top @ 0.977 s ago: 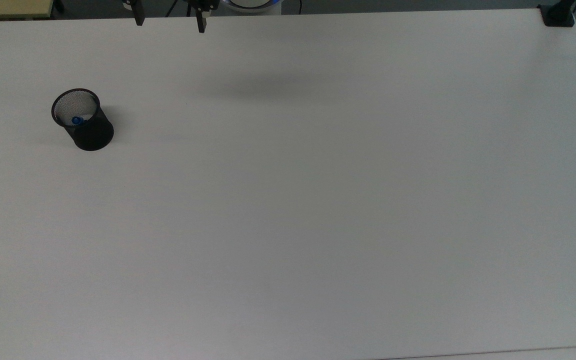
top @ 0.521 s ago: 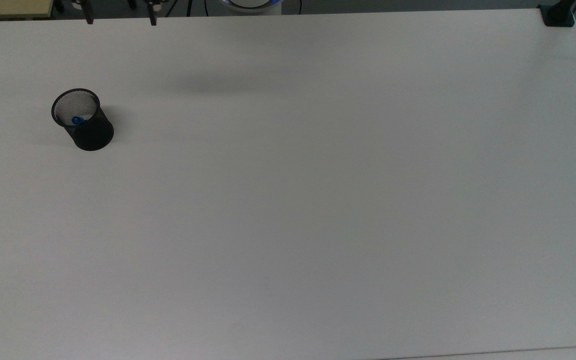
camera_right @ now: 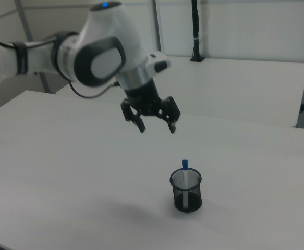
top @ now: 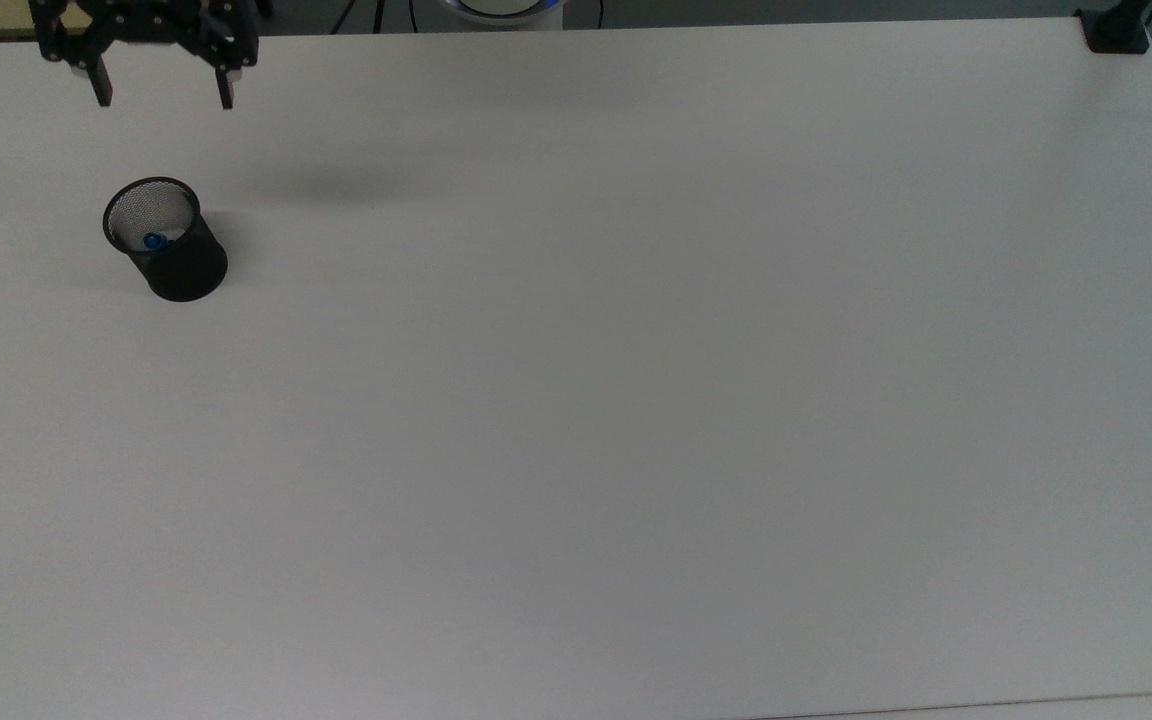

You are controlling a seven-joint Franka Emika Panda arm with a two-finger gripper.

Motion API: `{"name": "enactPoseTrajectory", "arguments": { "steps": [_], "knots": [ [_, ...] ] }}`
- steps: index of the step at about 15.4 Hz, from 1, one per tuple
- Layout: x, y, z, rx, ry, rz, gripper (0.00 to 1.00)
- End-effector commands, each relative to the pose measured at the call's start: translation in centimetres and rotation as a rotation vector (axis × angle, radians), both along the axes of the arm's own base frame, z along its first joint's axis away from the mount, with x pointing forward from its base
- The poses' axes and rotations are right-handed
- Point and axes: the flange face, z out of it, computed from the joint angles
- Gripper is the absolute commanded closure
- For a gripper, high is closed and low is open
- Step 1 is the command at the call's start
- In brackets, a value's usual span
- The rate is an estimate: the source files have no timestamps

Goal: Remove the marker
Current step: 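Lower the gripper over the cup and close on the marker's cap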

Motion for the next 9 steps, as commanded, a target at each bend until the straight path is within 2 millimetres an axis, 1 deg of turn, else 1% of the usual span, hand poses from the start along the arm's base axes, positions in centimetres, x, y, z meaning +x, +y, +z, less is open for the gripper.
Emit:
{"name": "enactPoseTrajectory", "arguments": {
  "steps": [1, 3, 4, 9],
  "knots": [
    [0.4, -1.5, -4.1, -0.033, -0.045, 0.011, 0.0],
    [0.8, -2.8, -6.2, -0.037, -0.035, -0.007, 0.0],
    [1.1, -3.2, -7.0, -0.042, -0.044, -0.01, 0.0],
    [2.5, -3.4, -11.0, -0.053, -0.072, -0.01, 0.01]
  ]
}}
